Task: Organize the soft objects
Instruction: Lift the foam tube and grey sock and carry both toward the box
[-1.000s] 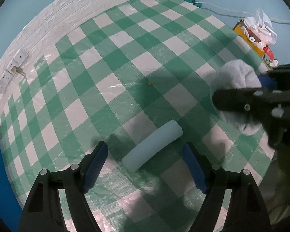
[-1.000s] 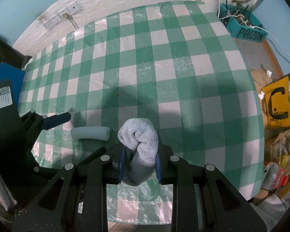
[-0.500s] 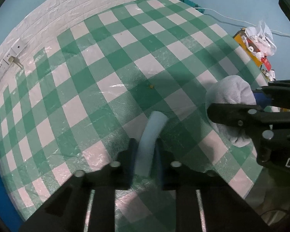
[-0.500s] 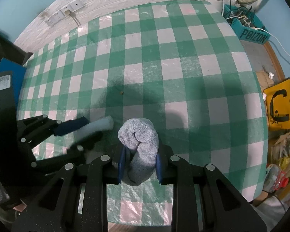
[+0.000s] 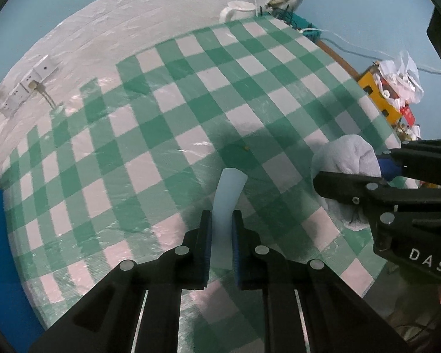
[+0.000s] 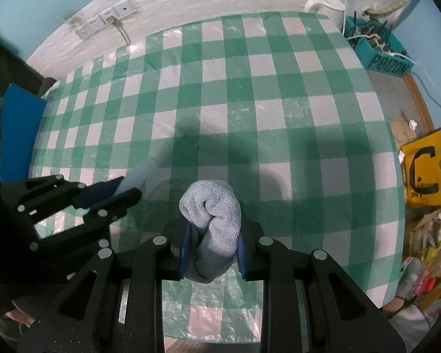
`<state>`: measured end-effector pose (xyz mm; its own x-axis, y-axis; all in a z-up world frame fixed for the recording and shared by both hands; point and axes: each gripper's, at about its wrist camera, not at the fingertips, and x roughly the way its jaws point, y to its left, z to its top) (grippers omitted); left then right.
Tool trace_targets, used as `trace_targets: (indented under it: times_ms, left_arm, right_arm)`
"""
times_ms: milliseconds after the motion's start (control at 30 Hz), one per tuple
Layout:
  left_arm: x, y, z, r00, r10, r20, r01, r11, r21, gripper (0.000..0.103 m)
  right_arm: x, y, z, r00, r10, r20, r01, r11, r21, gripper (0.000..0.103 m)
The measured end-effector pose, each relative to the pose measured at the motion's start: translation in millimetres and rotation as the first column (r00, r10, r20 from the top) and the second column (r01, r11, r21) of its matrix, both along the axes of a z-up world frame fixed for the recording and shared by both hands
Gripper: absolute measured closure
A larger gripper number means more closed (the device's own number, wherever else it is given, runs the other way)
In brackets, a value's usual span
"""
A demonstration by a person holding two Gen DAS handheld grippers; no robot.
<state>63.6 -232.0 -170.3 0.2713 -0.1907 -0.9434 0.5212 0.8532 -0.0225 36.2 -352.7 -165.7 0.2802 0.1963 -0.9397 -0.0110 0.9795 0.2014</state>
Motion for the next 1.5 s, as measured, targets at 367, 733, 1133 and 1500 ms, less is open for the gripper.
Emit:
trace_targets:
  times_ms: [367, 733, 1133, 1500]
  left_arm:
    - [-1, 38, 40, 0.992, 0.098, 0.080, -0.097, 0.995, -0.014, 0.091]
    - [-7, 88, 81, 0.967, 0.199, 0.157, -0.197, 0.980, -0.032, 0.091]
    - [-24, 165, 109, 0.919, 0.336, 0.205, -0.335, 0.941, -0.039, 0.091]
    - [-38, 227, 125, 0.867, 0.434, 0.244, -0.432, 0.900, -0.067, 0.091]
  right_arm:
    - [-1, 29, 33, 0.994, 0.073, 0.078, -0.073, 0.997, 0.005, 0.080]
    - [5, 78, 61, 0.978, 0.157, 0.134, -0.160, 0.987, 0.005, 0.080]
    - [10, 146, 83, 0.949, 0.264, 0.170, -0.268, 0.963, 0.003, 0.080]
    - [9, 224, 103, 0.898, 0.390, 0.204, -0.397, 0.918, -0.006, 0.079]
